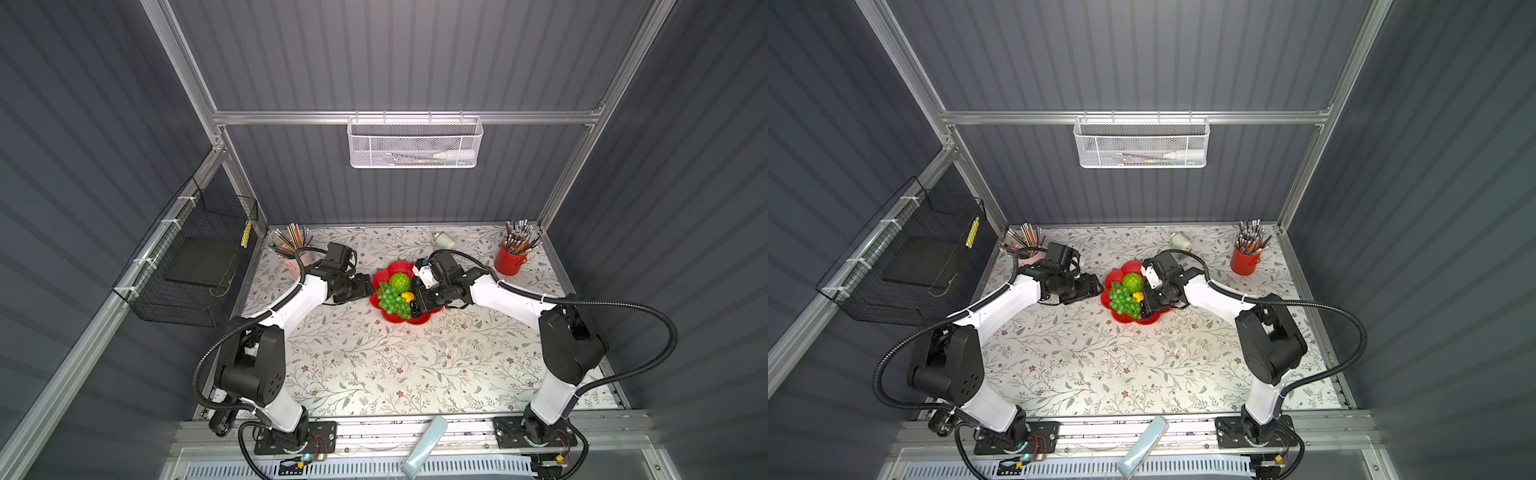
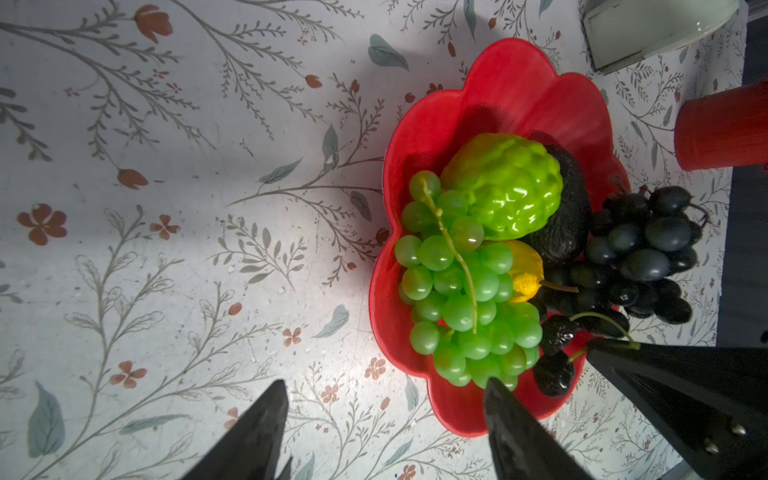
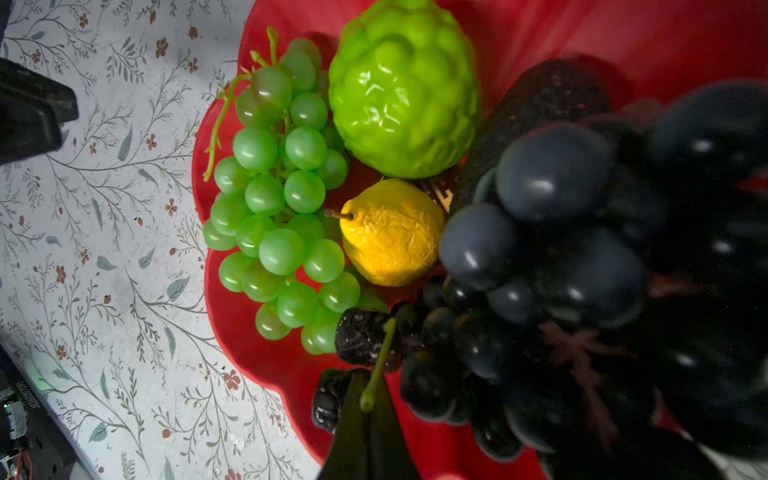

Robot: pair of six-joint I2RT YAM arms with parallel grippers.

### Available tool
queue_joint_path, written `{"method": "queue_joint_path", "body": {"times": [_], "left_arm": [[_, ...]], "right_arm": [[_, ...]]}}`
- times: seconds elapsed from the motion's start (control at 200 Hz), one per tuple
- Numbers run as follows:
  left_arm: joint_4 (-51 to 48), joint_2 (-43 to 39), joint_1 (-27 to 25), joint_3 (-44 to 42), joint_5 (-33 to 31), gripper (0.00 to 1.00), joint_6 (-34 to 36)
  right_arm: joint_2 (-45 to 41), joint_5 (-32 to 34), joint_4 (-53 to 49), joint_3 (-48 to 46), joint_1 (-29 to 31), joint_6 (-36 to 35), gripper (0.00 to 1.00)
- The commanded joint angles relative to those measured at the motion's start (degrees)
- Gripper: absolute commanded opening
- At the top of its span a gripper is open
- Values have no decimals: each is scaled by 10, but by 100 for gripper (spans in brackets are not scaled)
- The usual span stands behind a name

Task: Place and organize the fake fruits in the fruit bowl
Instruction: 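Lift the cherries with the right gripper and carry them over the bowl, then lower the cherries into the bowl beside the lemon and open the right gripper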

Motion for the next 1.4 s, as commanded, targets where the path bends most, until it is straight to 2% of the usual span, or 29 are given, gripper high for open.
{"method": "queue_joint_path", "body": {"times": [0.0,0.275,0.42,0.485,0.51,0.735,0.915,1.036,1.161,1.301,1.391], "left_arm": [[-17,-17,3,15,-4,75,-3],[-21,-28,3,15,-11,75,-4],[-24,-23,3,21,-6,75,-7],[-24,-27,3,22,-8,75,-6],[-23,-28,3,21,-9,75,-6],[-33,-27,3,30,-17,75,1],[-30,-17,3,39,-18,76,3],[-25,-16,3,46,-35,84,5],[-35,-8,4,63,-65,92,26],[-33,-4,12,70,-84,95,41],[-32,0,15,72,-80,95,40]], "right_arm": [[12,7,5,15,-2,-14,0],[16,30,26,21,-2,-26,5],[26,34,14,41,-1,-36,18],[24,37,14,42,-2,-36,36],[21,38,15,40,-1,-36,39],[-22,44,-27,59,-2,-44,41],[-86,1,-39,70,0,-36,45],[-125,-16,-43,69,-1,-29,49],[-168,23,-50,58,-6,-43,54],[-209,80,-61,31,-41,-55,63],[-220,83,-53,-1,-87,-45,64]]}}
